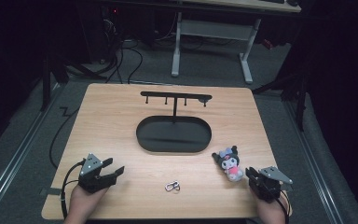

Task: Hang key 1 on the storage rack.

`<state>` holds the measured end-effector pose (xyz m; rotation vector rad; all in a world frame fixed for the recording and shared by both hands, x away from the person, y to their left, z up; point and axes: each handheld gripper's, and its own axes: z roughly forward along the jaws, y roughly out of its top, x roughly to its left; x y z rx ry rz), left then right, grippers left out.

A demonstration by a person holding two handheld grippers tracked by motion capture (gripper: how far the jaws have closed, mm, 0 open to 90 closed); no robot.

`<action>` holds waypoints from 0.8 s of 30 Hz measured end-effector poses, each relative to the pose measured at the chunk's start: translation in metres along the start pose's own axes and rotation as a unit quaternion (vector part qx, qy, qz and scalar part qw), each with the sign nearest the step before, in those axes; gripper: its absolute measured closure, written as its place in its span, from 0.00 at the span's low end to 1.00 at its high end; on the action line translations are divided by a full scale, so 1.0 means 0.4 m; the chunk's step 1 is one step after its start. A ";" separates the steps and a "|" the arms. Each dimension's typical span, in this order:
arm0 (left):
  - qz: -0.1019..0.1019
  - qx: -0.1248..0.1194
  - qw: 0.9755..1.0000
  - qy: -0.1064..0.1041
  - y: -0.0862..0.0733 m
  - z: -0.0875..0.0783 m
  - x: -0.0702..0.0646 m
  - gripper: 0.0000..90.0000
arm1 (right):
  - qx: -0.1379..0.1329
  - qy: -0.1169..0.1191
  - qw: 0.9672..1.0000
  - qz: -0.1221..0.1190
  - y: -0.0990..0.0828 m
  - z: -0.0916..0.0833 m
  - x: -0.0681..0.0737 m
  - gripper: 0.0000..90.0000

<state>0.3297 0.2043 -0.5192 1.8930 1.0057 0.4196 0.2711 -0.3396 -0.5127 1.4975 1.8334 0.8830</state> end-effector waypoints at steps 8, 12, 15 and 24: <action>0.003 0.009 1.000 -0.005 -0.008 0.001 0.000 0.43 | 0.026 0.009 1.000 0.002 0.016 0.005 -0.013 0.81; 0.002 0.011 1.000 -0.007 -0.013 -0.004 0.001 0.43 | 0.046 0.012 0.999 -0.001 0.024 0.003 -0.019 0.79; 0.002 0.009 1.000 -0.010 -0.015 -0.006 -0.001 0.43 | 0.067 0.020 0.998 -0.007 0.031 0.001 -0.014 0.79; 0.002 0.009 1.000 -0.013 -0.017 -0.005 0.001 0.43 | 0.110 0.023 0.993 -0.033 0.061 0.001 -0.011 0.77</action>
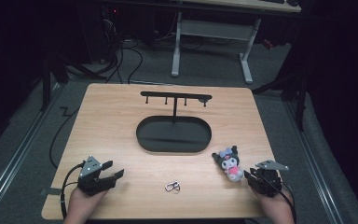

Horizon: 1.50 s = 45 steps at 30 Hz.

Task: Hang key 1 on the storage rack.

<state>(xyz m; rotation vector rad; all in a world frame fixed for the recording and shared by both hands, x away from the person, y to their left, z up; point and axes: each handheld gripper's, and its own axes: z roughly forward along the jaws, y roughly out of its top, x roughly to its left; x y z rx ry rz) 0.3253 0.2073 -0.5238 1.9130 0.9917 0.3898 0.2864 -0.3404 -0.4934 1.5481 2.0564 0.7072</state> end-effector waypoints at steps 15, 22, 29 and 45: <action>0.003 0.004 1.000 -0.007 -0.004 0.003 -0.003 0.43 | 0.122 0.008 0.990 -0.076 0.034 -0.004 0.026 0.72; 0.003 0.006 1.000 -0.007 -0.007 0.002 -0.001 0.43 | 0.162 0.014 0.982 -0.094 0.054 -0.016 0.029 0.71; 0.004 0.009 1.000 -0.008 -0.009 0.006 -0.001 0.43 | 0.212 0.025 0.970 -0.119 0.071 -0.018 0.043 0.65; 0.009 0.014 1.000 -0.013 -0.010 0.007 0.000 0.43 | 0.237 0.031 0.964 -0.119 0.146 -0.005 0.093 0.18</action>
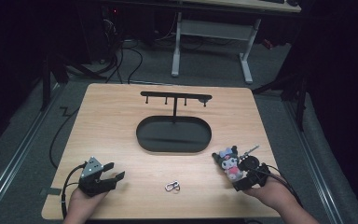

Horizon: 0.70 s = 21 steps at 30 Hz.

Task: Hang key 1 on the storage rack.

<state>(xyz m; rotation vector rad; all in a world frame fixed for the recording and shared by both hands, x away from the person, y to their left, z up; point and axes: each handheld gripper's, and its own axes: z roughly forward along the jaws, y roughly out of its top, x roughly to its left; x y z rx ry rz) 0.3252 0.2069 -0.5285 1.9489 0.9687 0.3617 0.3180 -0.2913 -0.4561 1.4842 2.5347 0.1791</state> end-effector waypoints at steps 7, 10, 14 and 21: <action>-0.001 -0.003 1.000 0.000 0.000 -0.002 0.000 0.43 | 0.004 0.006 1.000 -0.009 0.035 0.030 0.017 0.17; -0.001 -0.003 1.000 0.000 -0.001 -0.003 0.000 0.43 | 0.006 0.009 1.000 -0.007 0.046 0.043 0.021 0.17; 0.000 -0.002 1.000 -0.001 -0.001 -0.002 -0.001 0.43 | 0.007 -0.001 1.000 -0.002 0.065 0.058 0.022 0.23; 0.002 -0.005 1.000 -0.003 0.001 -0.004 -0.002 0.43 | 0.018 -0.010 1.000 0.018 0.086 0.077 0.017 0.29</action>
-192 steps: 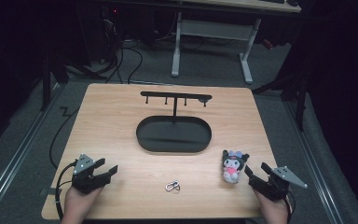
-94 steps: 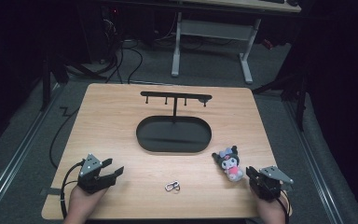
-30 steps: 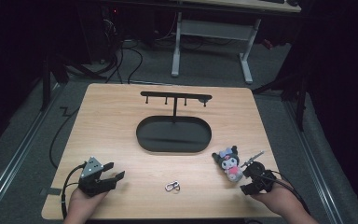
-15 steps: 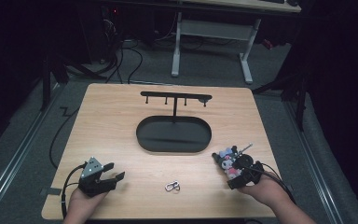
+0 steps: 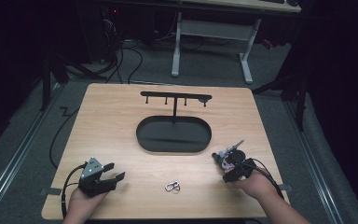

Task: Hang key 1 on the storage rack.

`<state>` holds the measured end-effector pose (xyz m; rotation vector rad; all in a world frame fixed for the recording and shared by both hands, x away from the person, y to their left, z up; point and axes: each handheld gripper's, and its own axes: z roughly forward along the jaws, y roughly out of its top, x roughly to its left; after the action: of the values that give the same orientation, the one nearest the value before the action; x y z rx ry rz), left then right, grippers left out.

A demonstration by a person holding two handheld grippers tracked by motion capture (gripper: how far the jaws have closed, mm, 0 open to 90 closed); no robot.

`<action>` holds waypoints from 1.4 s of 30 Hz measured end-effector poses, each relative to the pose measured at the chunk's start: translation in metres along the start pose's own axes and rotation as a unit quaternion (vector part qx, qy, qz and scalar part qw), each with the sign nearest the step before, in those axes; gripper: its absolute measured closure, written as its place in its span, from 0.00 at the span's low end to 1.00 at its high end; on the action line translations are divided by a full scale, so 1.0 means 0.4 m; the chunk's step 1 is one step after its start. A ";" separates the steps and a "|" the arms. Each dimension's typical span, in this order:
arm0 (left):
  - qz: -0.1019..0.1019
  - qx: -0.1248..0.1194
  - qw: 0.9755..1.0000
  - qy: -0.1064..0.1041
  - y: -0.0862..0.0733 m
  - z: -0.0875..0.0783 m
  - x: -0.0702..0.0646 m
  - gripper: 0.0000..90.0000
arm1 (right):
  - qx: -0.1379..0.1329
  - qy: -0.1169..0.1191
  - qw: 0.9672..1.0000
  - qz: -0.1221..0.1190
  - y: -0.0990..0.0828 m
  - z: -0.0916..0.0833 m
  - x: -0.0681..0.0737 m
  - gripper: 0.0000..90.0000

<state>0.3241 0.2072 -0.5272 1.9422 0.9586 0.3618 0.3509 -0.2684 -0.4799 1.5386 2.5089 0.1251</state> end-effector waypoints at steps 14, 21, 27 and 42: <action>0.000 0.001 1.000 -0.002 0.000 0.000 -0.001 0.43 | 0.005 0.008 0.999 0.031 -0.004 0.005 -0.032 0.51; 0.001 0.002 1.000 -0.003 -0.001 0.003 -0.003 0.43 | 0.007 0.015 0.999 0.028 -0.006 0.011 -0.042 0.52; 0.000 0.002 1.000 -0.003 -0.001 0.004 -0.003 0.43 | 0.008 0.020 1.000 0.020 -0.004 0.013 -0.044 0.53; 0.006 0.005 1.000 -0.005 -0.003 0.008 -0.004 0.43 | -0.016 0.070 0.997 0.031 -0.002 -0.069 -0.058 0.55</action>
<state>0.3244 0.2043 -0.5298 1.9592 0.9441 0.3553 0.3545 -0.2885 -0.4504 1.6503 2.5500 0.2901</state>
